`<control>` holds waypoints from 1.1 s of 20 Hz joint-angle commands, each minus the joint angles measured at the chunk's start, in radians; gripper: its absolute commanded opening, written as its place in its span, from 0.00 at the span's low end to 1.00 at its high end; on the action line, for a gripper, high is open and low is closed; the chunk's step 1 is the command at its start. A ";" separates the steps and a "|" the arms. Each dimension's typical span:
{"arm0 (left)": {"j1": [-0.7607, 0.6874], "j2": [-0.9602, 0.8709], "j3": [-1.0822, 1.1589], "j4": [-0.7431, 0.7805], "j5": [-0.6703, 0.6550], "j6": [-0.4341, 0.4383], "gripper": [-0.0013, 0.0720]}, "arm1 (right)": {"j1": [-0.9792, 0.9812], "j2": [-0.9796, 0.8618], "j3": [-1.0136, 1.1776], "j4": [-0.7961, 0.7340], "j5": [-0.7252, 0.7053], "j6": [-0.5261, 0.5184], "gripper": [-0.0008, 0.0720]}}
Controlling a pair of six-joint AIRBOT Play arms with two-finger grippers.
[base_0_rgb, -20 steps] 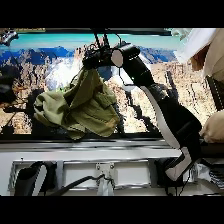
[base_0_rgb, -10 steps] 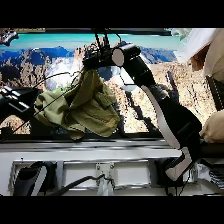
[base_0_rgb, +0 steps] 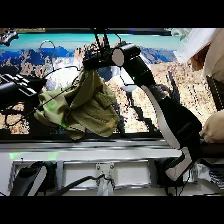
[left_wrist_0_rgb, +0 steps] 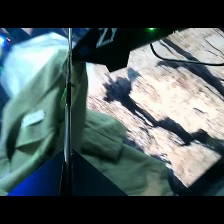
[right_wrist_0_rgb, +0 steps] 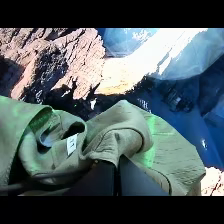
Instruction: Fold the clothes and pants, and hang the long-sleeved shirts on hangers.
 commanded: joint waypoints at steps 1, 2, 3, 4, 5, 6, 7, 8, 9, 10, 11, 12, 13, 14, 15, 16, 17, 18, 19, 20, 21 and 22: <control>-0.001 -0.052 0.000 -0.058 -0.052 0.017 0.03 | 0.000 0.000 0.001 -0.005 -0.012 -0.005 0.05; -0.001 -0.062 -0.001 -0.057 -0.037 0.020 0.03 | 0.000 0.000 0.001 -0.005 -0.008 -0.005 0.05; -0.001 -0.073 -0.001 -0.058 -0.017 0.039 0.03 | 0.000 0.002 0.001 0.001 0.003 -0.005 0.05; 0.000 -0.090 -0.001 -0.062 0.013 0.061 0.03 | 0.004 0.006 0.001 0.007 0.020 -0.010 0.05; 0.000 -0.115 -0.001 -0.085 0.031 0.094 0.03 | 0.011 0.013 0.001 0.011 0.039 -0.021 0.05; 0.001 -0.152 -0.001 -0.131 0.039 0.138 0.03 | 0.019 0.023 0.001 0.012 0.052 -0.034 0.05; 0.002 -0.194 -0.001 -0.182 0.038 0.177 0.03 | 0.028 0.036 0.001 0.011 0.062 -0.040 0.05; 0.002 -0.247 -0.001 -0.232 0.039 0.208 0.03 | 0.034 0.049 0.001 0.011 0.071 -0.041 0.05; 0.002 -0.297 -0.001 -0.272 0.038 0.229 0.03 | 0.040 0.065 0.001 0.010 0.084 -0.047 0.05; 0.002 -0.352 -0.001 -0.322 0.037 0.254 0.03 | 0.045 0.081 0.001 0.008 0.101 -0.050 0.05; 0.002 -0.404 -0.001 -0.389 0.029 0.293 0.03 | 0.048 0.095 0.001 0.008 0.121 -0.050 0.05; 0.005 -0.450 -0.001 -0.474 0.007 0.344 0.03 | 0.048 0.109 0.001 0.003 0.145 -0.057 0.05; 0.011 -0.496 0.000 -0.568 -0.021 0.390 0.03 | 0.047 0.123 0.001 0.000 0.174 -0.067 0.05; 0.023 -0.545 0.000 -0.675 -0.069 0.443 0.03 | 0.047 0.135 0.001 -0.011 0.201 -0.067 0.05; 0.037 -0.591 0.000 -0.763 -0.121 0.484 0.03 | 0.047 0.150 0.001 -0.023 0.236 -0.073 0.05; 0.052 -0.642 0.000 -0.839 -0.177 0.510 0.03 | 0.047 0.163 0.001 -0.032 0.266 -0.075 0.05; 0.060 -0.694 0.000 -0.894 -0.227 0.522 0.03 | 0.047 0.177 0.001 -0.032 0.290 -0.077 0.05; 0.060 -0.741 0.000 -0.937 -0.271 0.532 0.03 | 0.048 0.192 0.001 -0.031 0.303 -0.077 0.05; 0.054 -0.792 0.000 -0.982 -0.322 0.550 0.03 | 0.052 0.208 0.001 -0.029 0.315 -0.077 0.05; 0.043 -0.837 0.000 -1.031 -0.377 0.573 0.03 | 0.058 0.223 0.001 -0.029 0.331 -0.077 0.05; 0.029 -0.885 0.000 -1.094 -0.439 0.598 0.02 | 0.065 0.239 0.001 -0.029 0.358 -0.077 0.05; 0.015 -0.927 0.000 -1.154 -0.499 0.620 0.03 | 0.071 0.254 0.001 -0.028 0.392 -0.077 0.05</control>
